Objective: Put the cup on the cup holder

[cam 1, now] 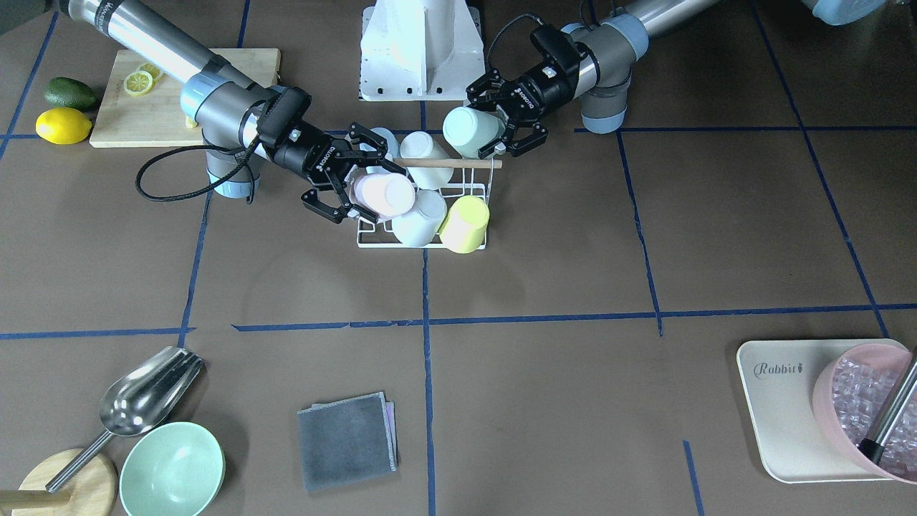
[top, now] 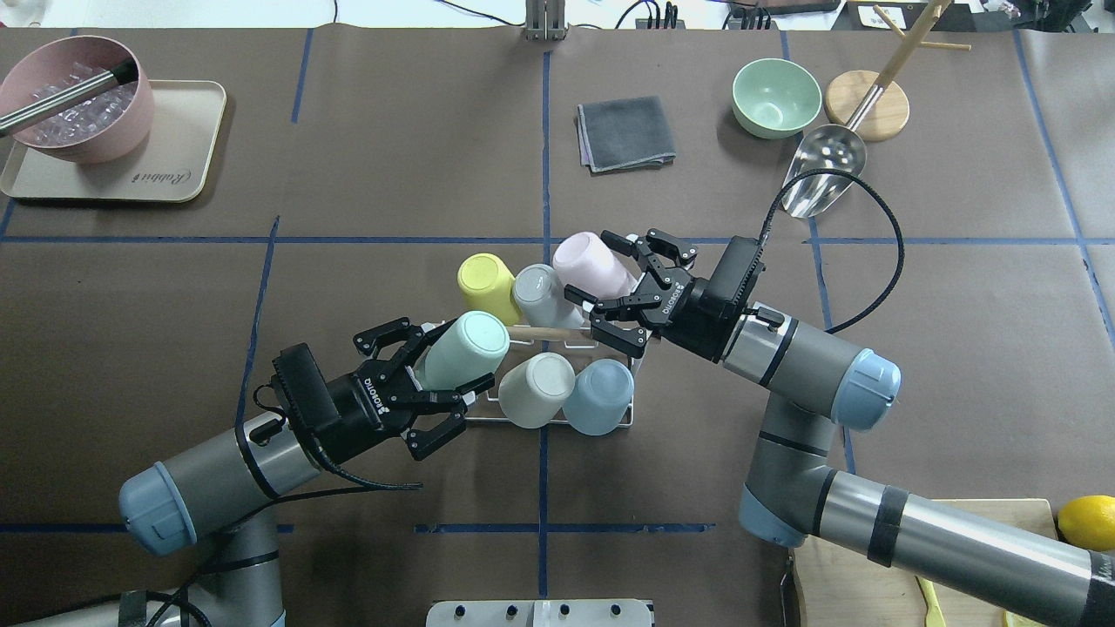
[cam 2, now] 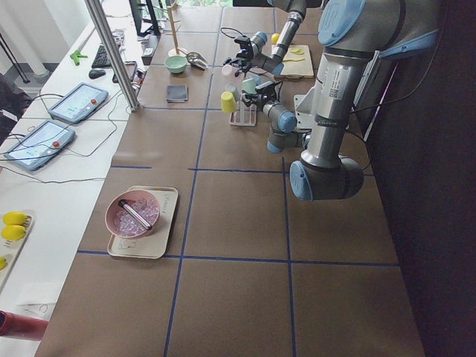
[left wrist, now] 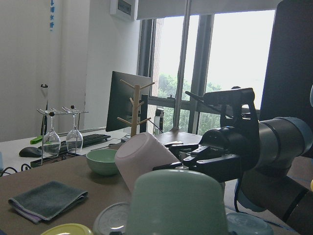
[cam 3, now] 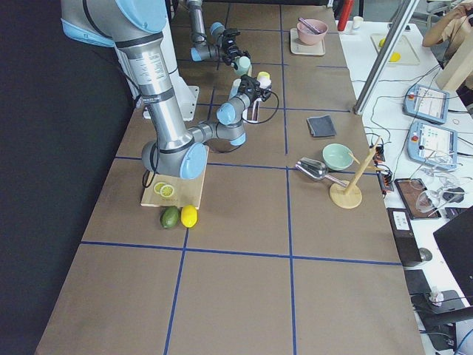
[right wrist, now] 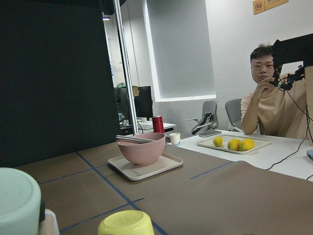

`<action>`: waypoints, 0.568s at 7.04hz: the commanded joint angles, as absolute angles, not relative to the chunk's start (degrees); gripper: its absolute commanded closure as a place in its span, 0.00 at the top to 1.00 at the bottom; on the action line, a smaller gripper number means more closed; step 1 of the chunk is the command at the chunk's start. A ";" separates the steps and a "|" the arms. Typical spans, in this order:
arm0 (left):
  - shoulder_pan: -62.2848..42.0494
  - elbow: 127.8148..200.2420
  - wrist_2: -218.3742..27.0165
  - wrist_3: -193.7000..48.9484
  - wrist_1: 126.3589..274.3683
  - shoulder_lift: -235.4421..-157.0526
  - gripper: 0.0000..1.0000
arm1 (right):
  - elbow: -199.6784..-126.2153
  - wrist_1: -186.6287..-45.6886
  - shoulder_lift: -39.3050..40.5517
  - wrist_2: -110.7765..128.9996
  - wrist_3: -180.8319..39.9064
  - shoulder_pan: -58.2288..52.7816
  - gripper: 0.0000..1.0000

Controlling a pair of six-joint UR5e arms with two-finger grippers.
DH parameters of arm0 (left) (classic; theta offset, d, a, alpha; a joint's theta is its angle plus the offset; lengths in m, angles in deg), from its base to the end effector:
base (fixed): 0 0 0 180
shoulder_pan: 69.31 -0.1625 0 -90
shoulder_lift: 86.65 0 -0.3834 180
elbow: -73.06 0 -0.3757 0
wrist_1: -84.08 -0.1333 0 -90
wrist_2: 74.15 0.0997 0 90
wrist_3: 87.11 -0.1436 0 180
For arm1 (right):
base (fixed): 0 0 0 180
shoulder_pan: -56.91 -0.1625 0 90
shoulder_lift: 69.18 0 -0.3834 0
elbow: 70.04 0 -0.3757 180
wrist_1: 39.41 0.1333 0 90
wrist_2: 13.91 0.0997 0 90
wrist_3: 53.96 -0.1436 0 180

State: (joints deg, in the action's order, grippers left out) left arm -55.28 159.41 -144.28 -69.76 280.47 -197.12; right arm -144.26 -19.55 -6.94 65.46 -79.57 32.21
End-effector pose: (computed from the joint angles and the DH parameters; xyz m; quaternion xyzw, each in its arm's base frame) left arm 0.4915 -0.3105 0.2556 0.6544 0.5739 0.0970 0.4827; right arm -0.4905 -0.4015 0.2646 0.6425 -0.5886 -0.0881 0.4827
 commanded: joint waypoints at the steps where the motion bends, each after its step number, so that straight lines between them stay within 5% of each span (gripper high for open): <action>1: -55.60 158.40 -144.20 -69.88 280.78 -197.31 0.38 | -144.31 -19.55 -6.61 65.45 -79.63 32.12 1.00; 2: -55.86 158.23 -144.19 -69.97 281.04 -197.31 0.97 | -144.66 -19.55 -6.78 65.45 -79.80 32.12 1.00; 4: -55.87 158.22 -144.19 -70.06 281.92 -197.31 1.00 | -147.29 -20.60 -6.70 65.54 -83.55 32.12 1.00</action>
